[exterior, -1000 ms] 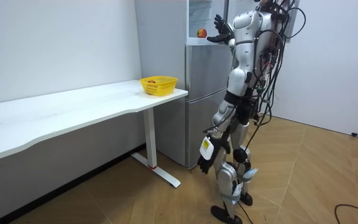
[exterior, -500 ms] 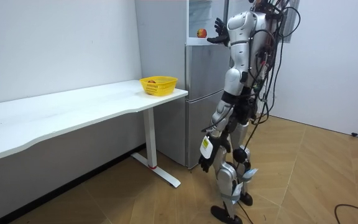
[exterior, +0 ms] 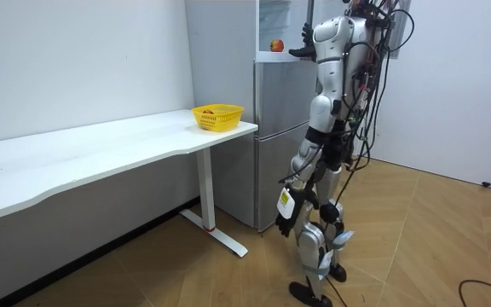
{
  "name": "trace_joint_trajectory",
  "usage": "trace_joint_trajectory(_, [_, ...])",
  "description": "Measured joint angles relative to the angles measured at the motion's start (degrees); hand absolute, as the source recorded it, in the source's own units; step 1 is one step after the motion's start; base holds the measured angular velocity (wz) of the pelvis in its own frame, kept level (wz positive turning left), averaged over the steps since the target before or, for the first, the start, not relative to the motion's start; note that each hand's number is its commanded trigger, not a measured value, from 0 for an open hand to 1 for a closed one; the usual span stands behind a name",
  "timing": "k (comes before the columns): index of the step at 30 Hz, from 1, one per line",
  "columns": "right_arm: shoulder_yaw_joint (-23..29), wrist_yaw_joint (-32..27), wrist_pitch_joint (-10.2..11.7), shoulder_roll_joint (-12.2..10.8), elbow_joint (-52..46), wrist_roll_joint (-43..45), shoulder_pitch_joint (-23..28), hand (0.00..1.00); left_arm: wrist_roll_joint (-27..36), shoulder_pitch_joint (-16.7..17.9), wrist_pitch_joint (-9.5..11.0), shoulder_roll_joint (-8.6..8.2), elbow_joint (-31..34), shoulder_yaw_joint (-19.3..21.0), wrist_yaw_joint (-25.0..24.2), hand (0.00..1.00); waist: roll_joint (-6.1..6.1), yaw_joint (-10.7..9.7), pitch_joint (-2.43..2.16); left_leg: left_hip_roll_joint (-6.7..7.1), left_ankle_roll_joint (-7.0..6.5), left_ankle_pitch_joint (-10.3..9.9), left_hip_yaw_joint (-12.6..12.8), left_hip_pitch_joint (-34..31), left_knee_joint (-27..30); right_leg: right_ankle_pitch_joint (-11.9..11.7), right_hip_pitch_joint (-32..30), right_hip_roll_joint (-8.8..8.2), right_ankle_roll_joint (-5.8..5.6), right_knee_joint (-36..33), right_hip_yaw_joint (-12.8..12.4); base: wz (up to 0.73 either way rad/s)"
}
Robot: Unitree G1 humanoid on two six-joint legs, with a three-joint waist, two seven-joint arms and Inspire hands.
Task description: Retrieve from the upper fridge
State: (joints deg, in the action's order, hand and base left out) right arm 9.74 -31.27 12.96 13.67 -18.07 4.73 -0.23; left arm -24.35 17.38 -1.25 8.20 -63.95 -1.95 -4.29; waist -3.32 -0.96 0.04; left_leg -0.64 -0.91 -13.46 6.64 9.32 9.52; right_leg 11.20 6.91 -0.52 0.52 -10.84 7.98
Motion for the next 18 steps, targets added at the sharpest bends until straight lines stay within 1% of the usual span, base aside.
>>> trace_joint_trajectory(1, [0.5,-0.1,0.0,0.1,0.6,0.0,-1.0,0.00,0.0,0.0,0.0,0.01,0.0,0.4,-0.1,0.00,-0.04,0.0,-0.02,0.01,0.00,0.0,-0.1,0.0,0.0,0.0,0.0,0.01,0.00,0.0,0.0,0.04])
trace_joint_trajectory(2, [1.2,-0.8,-0.1,0.7,2.5,-0.1,-2.8,0.00,0.0,0.0,0.0,0.09,0.1,1.2,-0.3,0.00,-0.30,0.0,-0.19,0.03,0.00,0.0,-0.3,0.2,0.0,0.0,0.0,0.01,0.01,0.0,0.0,0.00])
trace_joint_trajectory(3, [1.9,-1.2,-0.5,1.7,4.7,-0.2,-4.4,0.00,0.0,0.0,-0.1,0.23,0.3,1.6,-0.5,0.00,-0.35,0.3,-0.34,0.05,0.00,0.0,-0.3,0.3,0.0,0.0,0.1,0.01,0.01,0.0,0.0,0.00])
trace_joint_trajectory(4, [2.3,-1.3,-0.6,2.2,5.7,-0.3,-5.0,0.00,0.0,0.0,-0.1,0.32,0.4,1.8,-0.5,0.00,-0.45,0.4,-0.39,0.05,0.00,0.0,-0.4,0.3,0.0,0.0,0.1,0.01,0.01,0.0,0.0,0.00])
trace_joint_trajectory(6, [2.8,-1.9,-2.1,3.8,7.6,-0.6,-5.8,0.00,0.0,-0.1,-0.1,0.79,0.4,1.7,-0.5,0.00,-1.08,1.5,-0.48,0.04,0.03,0.1,-0.6,0.4,0.0,0.0,0.5,0.04,0.01,0.0,0.0,0.00])
trace_joint_trajectory(10, [2.8,-2.3,-2.6,4.0,8.9,-0.3,-6.3,0.00,0.0,-0.1,-0.2,1.07,0.4,1.7,-0.1,0.00,-1.74,2.7,-0.24,0.05,0.03,0.1,-0.8,0.3,0.0,0.0,0.5,0.02,0.01,0.1,0.1,0.01])
trace_joint_trajectory(12, [2.7,-2.3,-3.1,4.1,11.2,-0.3,-7.8,0.00,0.0,-0.1,-0.8,1.44,0.4,1.7,0.1,0.00,-2.34,2.9,0.16,0.07,0.03,0.1,-1.1,0.1,0.0,0.0,0.5,-0.03,0.01,0.1,0.4,0.07])
trace_joint_trajectory(14, [2.6,-2.3,-3.3,4.5,13.6,-0.3,-9.5,0.00,0.0,0.1,-1.3,1.57,0.5,1.6,0.2,0.00,-2.61,3.0,0.26,0.12,0.03,0.1,-1.2,-0.2,0.1,0.0,0.5,-0.08,0.01,0.1,0.6,0.06])
trace_joint_trajectory(17, [2.7,-2.3,-4.4,6.2,16.1,-2.4,-11.1,0.00,0.1,0.6,-1.4,1.85,1.4,1.7,0.1,0.00,-2.75,3.2,0.20,0.29,0.02,0.1,-2.0,-0.4,0.3,0.0,0.5,-0.29,0.00,0.1,1.4,0.12])
trace_joint_trajectory(18, [2.6,-2.2,-4.4,6.6,17.4,-2.4,-12.2,0.00,0.1,0.6,-1.4,2.02,1.3,1.7,0.2,0.00,-2.81,3.1,0.16,0.34,0.02,0.1,-2.2,-0.6,0.4,0.0,0.5,-0.34,0.00,0.1,1.7,0.12])
